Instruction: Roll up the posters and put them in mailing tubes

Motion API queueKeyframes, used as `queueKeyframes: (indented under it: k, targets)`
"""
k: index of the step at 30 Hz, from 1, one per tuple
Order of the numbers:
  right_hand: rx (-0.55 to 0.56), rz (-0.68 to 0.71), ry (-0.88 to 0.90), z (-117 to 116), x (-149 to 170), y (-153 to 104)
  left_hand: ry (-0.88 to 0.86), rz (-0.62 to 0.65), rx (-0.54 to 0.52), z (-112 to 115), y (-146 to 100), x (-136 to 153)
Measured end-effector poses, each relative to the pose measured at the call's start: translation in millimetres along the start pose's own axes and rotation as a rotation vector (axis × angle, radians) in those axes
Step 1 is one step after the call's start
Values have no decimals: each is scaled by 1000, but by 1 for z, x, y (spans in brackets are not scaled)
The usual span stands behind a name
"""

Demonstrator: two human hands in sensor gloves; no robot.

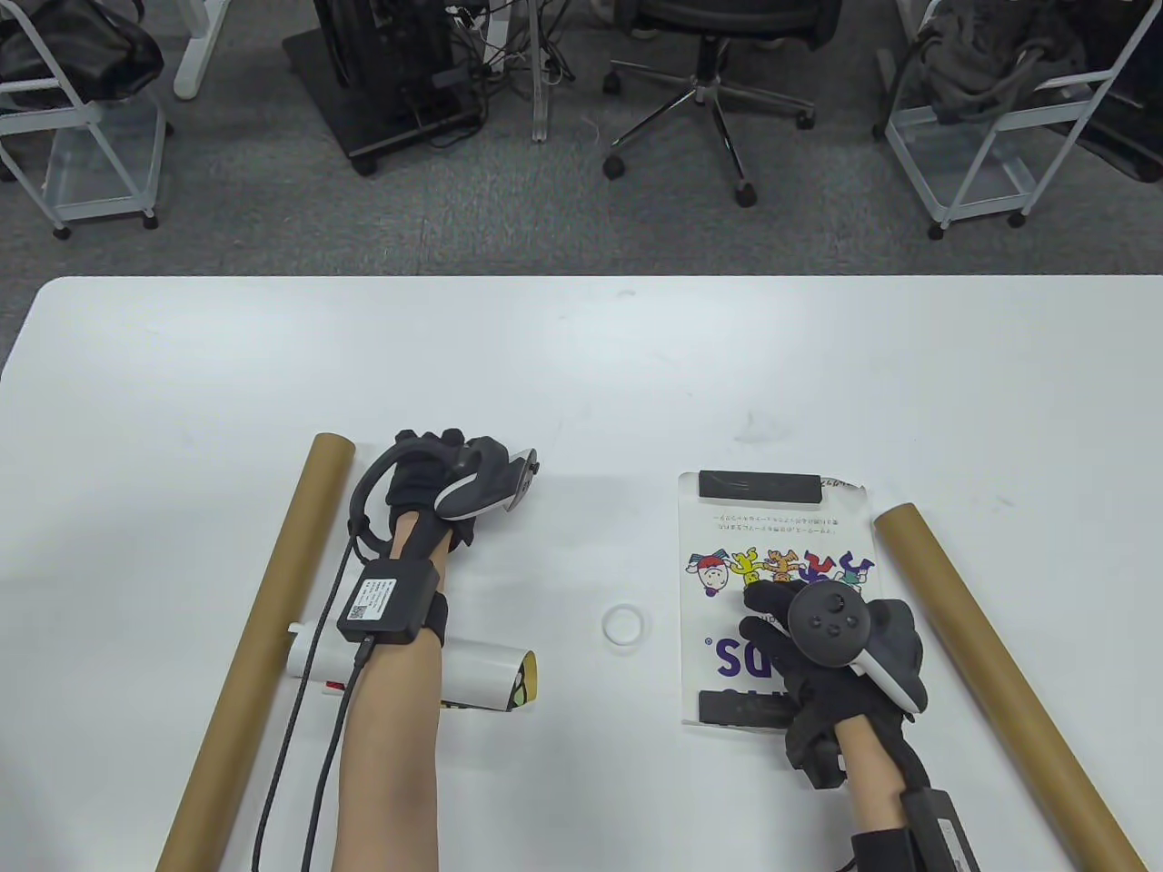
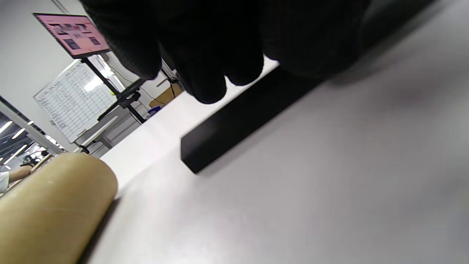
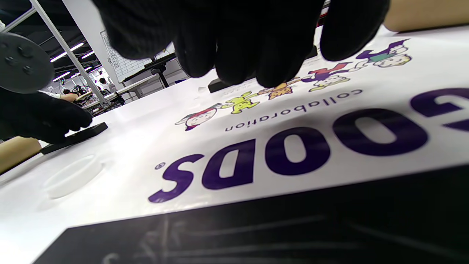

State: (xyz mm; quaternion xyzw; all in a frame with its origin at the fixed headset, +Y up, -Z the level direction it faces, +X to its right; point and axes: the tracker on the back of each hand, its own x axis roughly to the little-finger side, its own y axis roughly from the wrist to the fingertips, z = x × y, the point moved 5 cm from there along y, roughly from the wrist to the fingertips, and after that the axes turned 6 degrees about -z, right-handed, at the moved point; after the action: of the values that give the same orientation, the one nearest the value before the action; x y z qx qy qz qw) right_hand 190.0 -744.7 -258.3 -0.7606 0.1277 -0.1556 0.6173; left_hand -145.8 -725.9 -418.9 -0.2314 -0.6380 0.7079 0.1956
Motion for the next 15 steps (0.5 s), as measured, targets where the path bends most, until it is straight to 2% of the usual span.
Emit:
queueKeyframes:
  k: [2, 4, 8, 11, 15]
  targets:
    - [-2, 2, 1, 0, 0, 0, -39, 7, 8, -8, -8, 7]
    - [1, 8, 8, 1, 0, 0, -70, 3, -31, -20, -18, 14]
    - [3, 14, 10, 1, 0, -1, -62, 41, -49, -38, -43, 17]
    - [-5, 29, 29, 2, -3, -1, -16, 73, -30, -49, -67, 17]
    - [-11, 58, 71, 1, -9, -3, -44, 105, -26, -57, -106, 24]
